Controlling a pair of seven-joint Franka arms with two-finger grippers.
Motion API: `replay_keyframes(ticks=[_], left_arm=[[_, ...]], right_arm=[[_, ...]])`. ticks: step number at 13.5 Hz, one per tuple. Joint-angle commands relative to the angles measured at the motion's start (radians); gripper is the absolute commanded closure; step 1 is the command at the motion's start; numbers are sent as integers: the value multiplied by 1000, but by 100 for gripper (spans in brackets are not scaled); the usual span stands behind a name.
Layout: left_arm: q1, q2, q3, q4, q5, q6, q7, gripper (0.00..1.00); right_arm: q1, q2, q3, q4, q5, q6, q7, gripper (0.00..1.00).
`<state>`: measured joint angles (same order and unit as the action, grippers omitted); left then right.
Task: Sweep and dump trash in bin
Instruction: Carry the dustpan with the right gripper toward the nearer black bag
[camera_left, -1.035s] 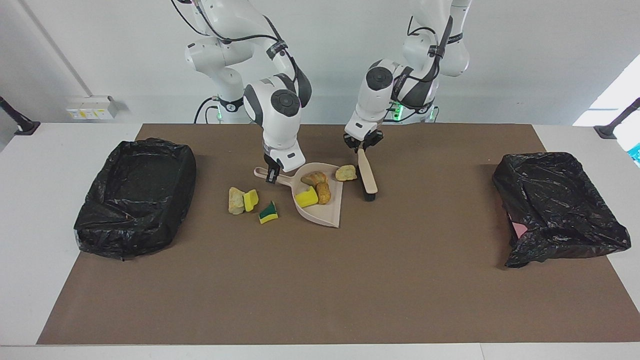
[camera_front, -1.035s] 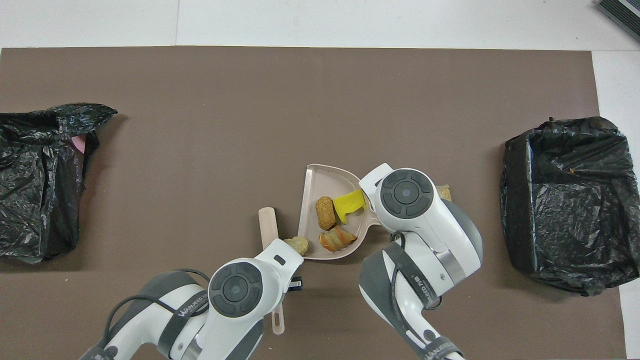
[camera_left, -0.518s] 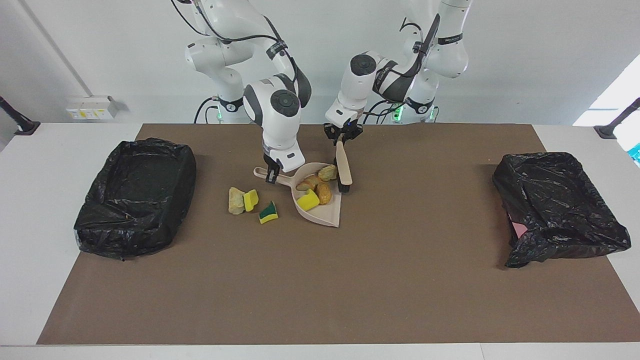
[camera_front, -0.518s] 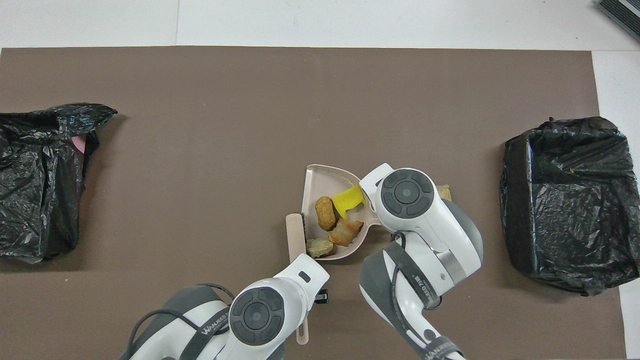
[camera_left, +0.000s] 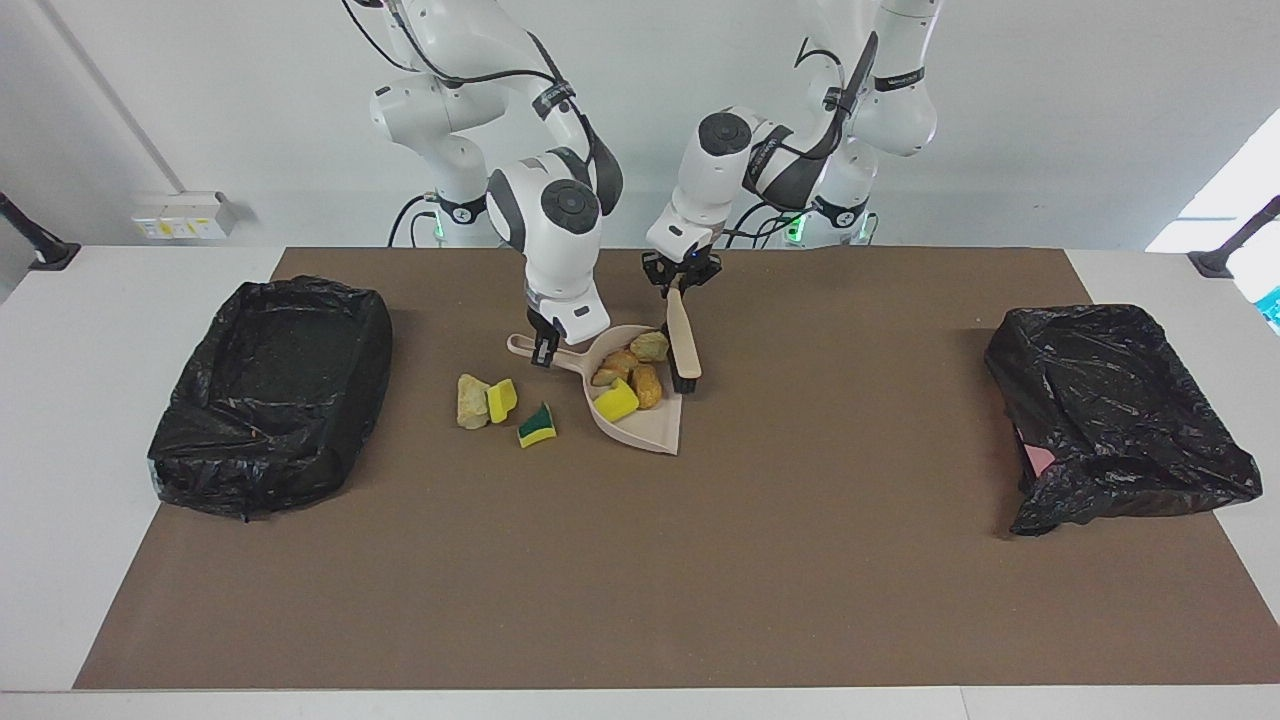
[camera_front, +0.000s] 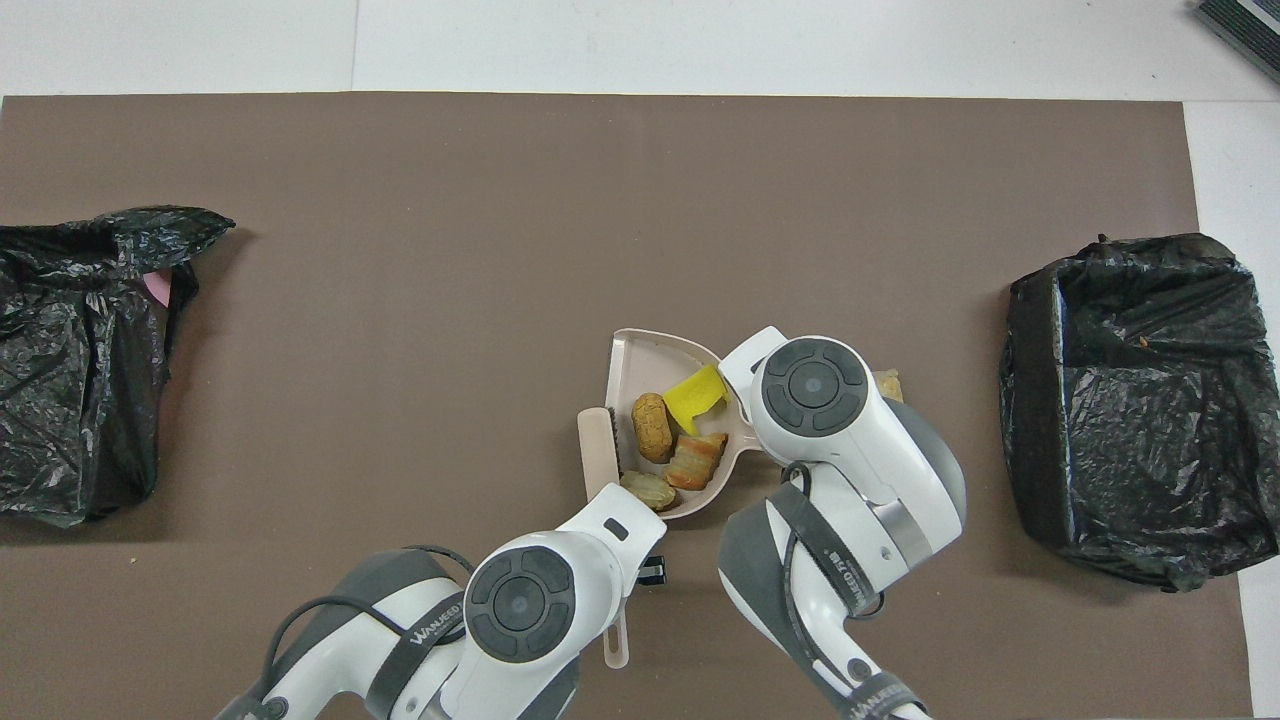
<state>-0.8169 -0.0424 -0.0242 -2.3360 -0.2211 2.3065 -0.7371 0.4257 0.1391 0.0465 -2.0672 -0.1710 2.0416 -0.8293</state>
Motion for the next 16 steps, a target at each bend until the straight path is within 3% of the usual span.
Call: replay_keyframes(ticks=[1,6,10,13,16], left_arm=[[73,3,3,9,52,-68,-5,100],[136,0,3,4,124,-128,-39,100],[137,-10,3,-22,129,-102,-42,100],[124,-14,1,-38,129,-63,-54,100],[55,-39,-2,-60,129,-24,-108,100]], right_arm=[[-8,0,4,-8,14,19,13,100],[-10,2,4,-8,14,19,13,100],[-56,-28,4,25,14,-6,4,100],[-151,-116,1,41,59,-35,-83,100],[-283,-180,-7,111,91,-148,-204,100]])
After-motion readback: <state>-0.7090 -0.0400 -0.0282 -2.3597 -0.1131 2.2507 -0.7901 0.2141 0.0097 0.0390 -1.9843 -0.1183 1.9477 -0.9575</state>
